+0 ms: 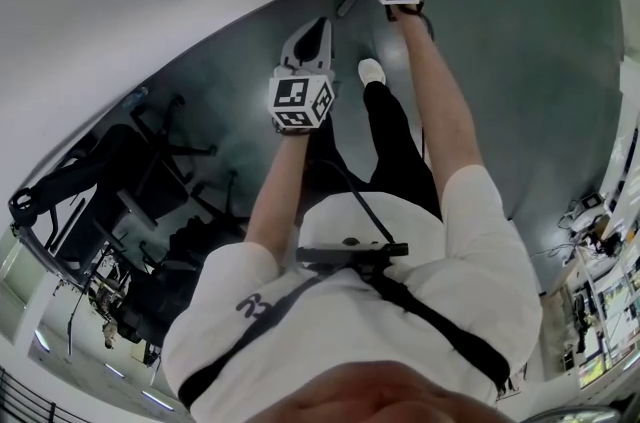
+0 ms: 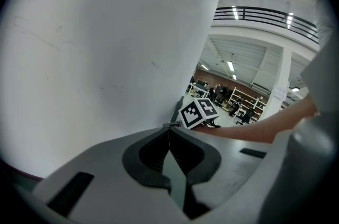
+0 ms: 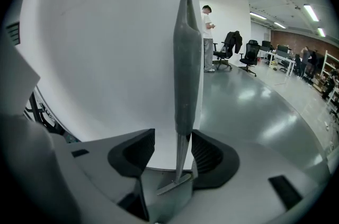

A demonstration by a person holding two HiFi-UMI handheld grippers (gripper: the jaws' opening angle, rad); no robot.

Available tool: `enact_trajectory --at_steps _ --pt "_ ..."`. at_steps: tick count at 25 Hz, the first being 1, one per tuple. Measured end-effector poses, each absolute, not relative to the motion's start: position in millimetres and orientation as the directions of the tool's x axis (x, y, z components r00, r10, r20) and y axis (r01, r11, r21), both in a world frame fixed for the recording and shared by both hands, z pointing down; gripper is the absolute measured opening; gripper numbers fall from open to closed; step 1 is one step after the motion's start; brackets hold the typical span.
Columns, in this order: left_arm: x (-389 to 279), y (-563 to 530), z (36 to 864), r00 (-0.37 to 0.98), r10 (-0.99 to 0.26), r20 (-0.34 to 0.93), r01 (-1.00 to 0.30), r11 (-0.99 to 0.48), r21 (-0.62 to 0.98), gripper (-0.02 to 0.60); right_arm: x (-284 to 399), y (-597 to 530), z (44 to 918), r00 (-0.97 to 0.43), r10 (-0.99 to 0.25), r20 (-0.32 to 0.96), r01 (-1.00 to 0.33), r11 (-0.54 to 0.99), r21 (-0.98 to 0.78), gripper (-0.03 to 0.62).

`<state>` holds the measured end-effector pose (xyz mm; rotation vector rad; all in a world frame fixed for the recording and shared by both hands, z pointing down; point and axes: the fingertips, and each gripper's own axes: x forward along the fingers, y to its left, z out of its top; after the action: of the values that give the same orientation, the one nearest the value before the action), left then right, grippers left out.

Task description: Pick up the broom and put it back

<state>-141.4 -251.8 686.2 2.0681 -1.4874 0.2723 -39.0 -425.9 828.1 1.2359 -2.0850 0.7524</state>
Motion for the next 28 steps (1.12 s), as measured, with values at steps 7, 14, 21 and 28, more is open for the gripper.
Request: enact_trajectory --at_steps 7,14,21,28 --pt "-139.3 -248.1 685.0 0.365 -0.803 0.471 -0.917 -0.222 0.332 0.012 -24.3 -415.7 828.3 -0.394 -0.555 0.733 -0.896 0.408 -0.173 0.196" --pt "-138.5 -245.2 686.9 0.363 -0.806 0.468 -0.918 -0.223 0.328 0.011 -21.0 -418.5 829.1 -0.433 -0.551 0.713 -0.88 0.428 -0.205 0.196" --pt "-139.7 -238.2 695.5 0.356 -0.8 0.482 -0.92 -0.212 0.329 0.011 -24.7 -423.2 828.1 -0.471 -0.558 0.683 -0.868 0.43 -0.247 0.195" --pt "-139.8 -232.1 705.8 0.358 -0.796 0.488 -0.92 -0.212 0.329 0.011 -15.3 -425.0 830.9 -0.435 -0.593 0.678 -0.891 0.392 -0.229 0.121"
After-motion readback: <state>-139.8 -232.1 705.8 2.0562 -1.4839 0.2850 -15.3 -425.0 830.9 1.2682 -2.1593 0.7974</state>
